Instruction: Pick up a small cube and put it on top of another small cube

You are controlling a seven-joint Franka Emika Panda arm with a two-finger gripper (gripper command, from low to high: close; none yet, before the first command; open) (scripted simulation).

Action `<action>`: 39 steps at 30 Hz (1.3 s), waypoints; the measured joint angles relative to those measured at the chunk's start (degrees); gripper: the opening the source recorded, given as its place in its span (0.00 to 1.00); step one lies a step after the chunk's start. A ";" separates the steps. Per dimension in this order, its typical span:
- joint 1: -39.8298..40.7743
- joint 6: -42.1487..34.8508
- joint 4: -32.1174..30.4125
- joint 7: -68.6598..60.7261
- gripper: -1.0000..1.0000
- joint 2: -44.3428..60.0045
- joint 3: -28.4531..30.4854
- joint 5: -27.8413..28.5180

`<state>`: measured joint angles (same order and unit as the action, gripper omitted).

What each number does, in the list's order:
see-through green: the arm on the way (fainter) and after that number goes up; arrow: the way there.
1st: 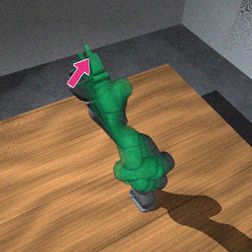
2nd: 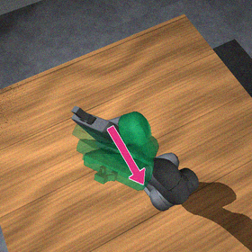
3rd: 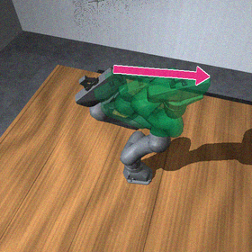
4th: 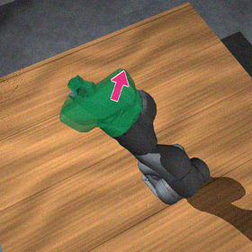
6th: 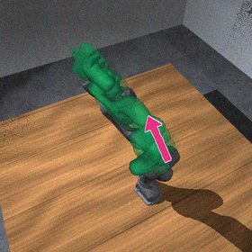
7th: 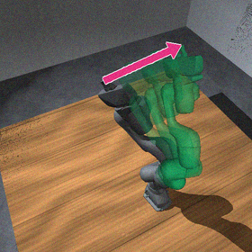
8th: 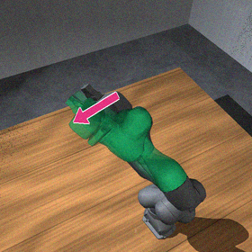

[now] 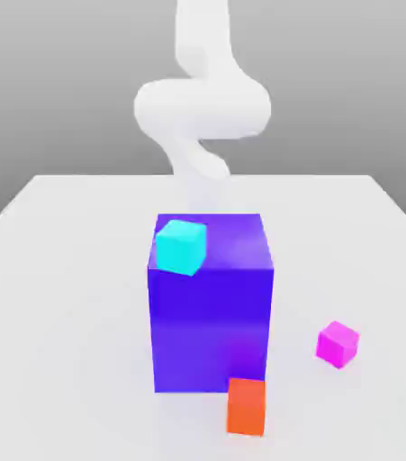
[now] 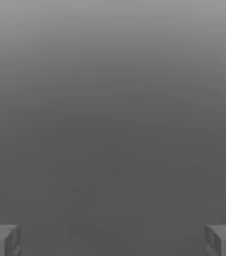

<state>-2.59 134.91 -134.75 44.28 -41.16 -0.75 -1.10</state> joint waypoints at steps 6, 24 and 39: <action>-6.80 8.69 -7.95 -4.20 0.50 13.26 -3.20 -2.80; -22.41 34.37 -24.91 -0.14 0.50 50.95 -8.56 9.75; -23.64 34.58 -24.98 -0.52 0.00 51.12 -7.55 9.17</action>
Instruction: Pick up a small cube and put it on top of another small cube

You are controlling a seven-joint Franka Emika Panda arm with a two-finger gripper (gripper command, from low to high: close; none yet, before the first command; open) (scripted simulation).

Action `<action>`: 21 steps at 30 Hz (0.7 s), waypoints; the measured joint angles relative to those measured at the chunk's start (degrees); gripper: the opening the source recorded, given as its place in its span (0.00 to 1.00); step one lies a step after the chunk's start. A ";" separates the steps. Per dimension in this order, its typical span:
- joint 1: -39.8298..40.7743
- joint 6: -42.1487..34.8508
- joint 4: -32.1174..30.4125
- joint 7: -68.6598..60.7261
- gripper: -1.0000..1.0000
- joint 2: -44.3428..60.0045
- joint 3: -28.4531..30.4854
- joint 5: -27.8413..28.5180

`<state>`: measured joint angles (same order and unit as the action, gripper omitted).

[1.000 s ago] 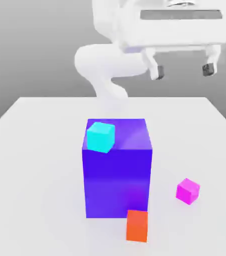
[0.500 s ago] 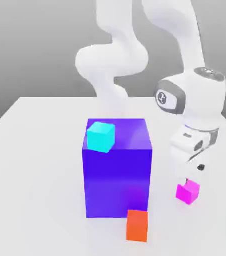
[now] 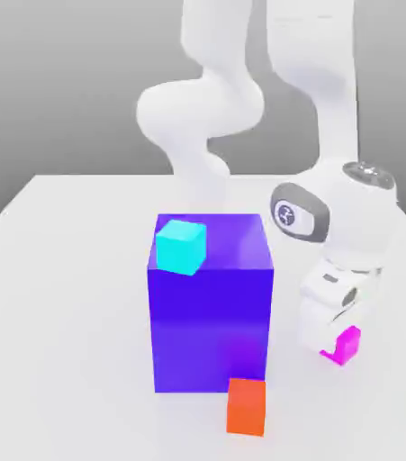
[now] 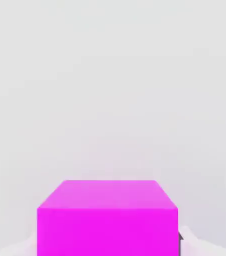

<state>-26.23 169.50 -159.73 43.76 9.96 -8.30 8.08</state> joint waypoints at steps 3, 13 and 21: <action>0.64 -4.81 -0.74 -3.55 0.00 -5.62 -1.94 -4.82; -1.06 -17.70 18.20 -3.96 0.00 1.30 -2.82 -2.35; -2.23 -22.09 31.42 -4.69 0.00 9.65 -2.63 -1.42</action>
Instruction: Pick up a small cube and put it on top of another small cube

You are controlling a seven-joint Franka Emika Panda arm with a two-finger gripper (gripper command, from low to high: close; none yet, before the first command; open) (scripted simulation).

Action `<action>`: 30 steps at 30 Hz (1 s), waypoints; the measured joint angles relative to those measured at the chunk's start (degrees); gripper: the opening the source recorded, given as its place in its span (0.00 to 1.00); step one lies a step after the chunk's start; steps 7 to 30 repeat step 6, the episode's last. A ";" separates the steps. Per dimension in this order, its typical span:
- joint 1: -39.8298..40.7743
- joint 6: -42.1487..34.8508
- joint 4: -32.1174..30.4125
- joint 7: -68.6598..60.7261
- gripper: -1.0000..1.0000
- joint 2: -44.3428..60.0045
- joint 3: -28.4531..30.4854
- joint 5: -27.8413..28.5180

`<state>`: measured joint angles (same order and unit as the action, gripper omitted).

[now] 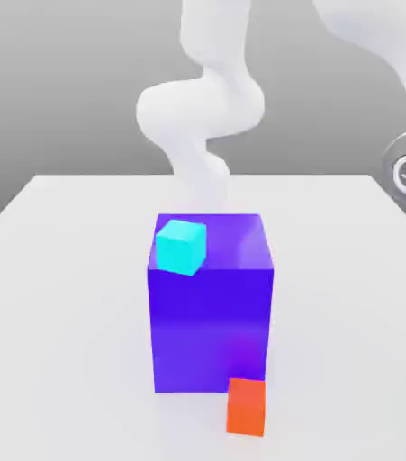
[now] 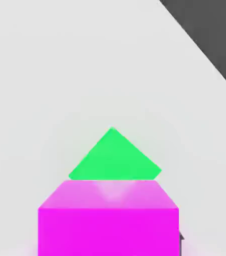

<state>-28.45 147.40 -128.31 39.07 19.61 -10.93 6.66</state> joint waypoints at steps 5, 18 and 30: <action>-0.70 3.27 0.54 0.93 1.00 3.85 0.91 1.37; -0.70 3.27 0.54 0.93 1.00 3.85 0.91 1.37; -0.70 3.27 0.54 0.93 1.00 3.85 0.91 1.37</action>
